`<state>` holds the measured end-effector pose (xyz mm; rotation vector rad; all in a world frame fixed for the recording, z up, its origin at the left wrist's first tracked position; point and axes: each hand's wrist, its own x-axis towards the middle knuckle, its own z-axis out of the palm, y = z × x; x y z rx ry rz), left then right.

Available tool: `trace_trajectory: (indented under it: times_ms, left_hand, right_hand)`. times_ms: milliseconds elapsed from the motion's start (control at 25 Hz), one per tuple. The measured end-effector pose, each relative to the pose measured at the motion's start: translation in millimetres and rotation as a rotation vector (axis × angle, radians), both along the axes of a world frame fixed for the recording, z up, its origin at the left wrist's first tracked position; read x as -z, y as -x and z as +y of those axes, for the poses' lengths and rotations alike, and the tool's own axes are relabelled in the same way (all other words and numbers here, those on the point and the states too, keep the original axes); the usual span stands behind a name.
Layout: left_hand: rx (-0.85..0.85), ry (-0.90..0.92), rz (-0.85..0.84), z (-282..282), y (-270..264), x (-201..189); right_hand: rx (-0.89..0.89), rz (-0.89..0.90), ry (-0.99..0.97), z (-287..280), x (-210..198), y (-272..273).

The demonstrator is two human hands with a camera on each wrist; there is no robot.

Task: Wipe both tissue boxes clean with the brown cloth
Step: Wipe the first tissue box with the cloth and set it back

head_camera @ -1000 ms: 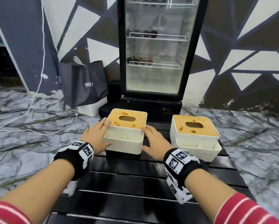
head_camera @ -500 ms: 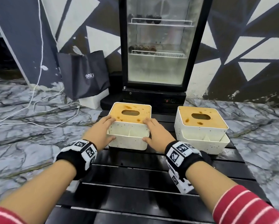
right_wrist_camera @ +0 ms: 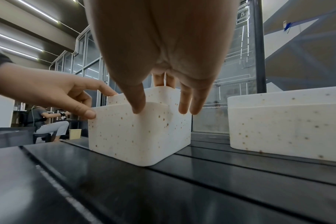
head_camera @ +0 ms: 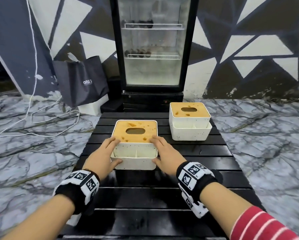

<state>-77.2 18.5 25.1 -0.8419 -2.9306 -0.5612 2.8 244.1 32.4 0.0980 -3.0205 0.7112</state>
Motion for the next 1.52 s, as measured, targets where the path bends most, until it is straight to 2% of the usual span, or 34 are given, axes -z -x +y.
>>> trace_trajectory:
  times_ms: [200,560,880,1240,1360,1480,1520]
  left_hand:
    - [0.066,-0.065,-0.002,-1.5,-54.0,8.9]
    - [0.136,-0.206,-0.024,1.1,-131.7,13.7]
    - [0.149,-0.199,-0.017,2.2,-162.0,16.5]
    - [0.129,-0.169,-0.007,5.2,-174.0,12.6]
    - [0.121,-0.084,0.02,3.8,-176.7,10.4]
    - [0.054,0.189,0.197,7.2,-185.8,1.1]
    - [0.033,0.223,0.23,12.7,-189.2,-1.8]
  right_hand:
    - [0.003,0.026,0.0,3.8,6.0,-59.2]
    - [0.025,0.106,0.197,9.0,19.0,-150.9]
    - [0.055,0.144,0.237,8.7,26.2,-185.7]
    - [0.053,0.145,0.253,7.9,28.2,-191.3]
    - [0.052,0.168,0.339,13.2,23.8,-194.1]
    - [0.189,0.22,0.391,33.1,20.5,-195.5]
    - [0.229,0.193,0.368,42.1,22.5,-195.1]
